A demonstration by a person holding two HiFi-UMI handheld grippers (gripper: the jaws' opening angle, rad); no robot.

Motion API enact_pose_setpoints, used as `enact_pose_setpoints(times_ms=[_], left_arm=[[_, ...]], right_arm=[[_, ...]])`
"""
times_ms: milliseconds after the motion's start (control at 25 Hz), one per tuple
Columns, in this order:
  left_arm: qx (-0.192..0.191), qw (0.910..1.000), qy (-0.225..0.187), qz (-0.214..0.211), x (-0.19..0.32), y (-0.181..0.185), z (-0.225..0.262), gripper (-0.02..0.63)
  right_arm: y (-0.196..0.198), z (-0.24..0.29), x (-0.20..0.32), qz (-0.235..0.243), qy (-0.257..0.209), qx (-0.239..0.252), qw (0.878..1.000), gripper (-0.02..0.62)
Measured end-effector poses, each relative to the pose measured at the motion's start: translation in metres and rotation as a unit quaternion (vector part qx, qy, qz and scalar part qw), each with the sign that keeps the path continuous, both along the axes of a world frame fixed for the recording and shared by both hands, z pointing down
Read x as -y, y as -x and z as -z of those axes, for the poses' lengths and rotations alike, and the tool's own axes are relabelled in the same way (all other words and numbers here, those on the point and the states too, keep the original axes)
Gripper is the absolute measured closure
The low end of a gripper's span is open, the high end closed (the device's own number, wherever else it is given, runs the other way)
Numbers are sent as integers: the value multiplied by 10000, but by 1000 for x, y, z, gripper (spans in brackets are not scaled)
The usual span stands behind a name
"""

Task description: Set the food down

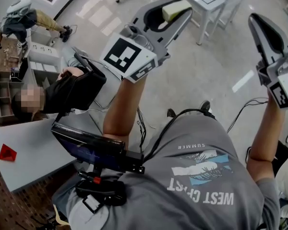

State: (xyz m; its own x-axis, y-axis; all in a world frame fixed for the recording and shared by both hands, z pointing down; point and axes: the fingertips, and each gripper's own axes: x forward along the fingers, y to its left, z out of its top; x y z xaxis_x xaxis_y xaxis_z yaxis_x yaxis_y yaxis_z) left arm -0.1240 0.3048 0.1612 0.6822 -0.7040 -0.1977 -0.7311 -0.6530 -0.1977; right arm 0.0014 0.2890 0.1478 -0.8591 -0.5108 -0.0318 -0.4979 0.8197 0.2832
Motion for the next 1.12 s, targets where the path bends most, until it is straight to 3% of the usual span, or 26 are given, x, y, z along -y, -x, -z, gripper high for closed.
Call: enact_pose_setpoints(times_ms=[760,1120], left_arm=[[17,9993,211,299,133,-124,-24,499],[112,9994,289,146,179,-125,-32,499]], right_arm=[[-108,-35,134,417,247,52,9988,588],[-105,-49,180,281,390,118,9988,588]])
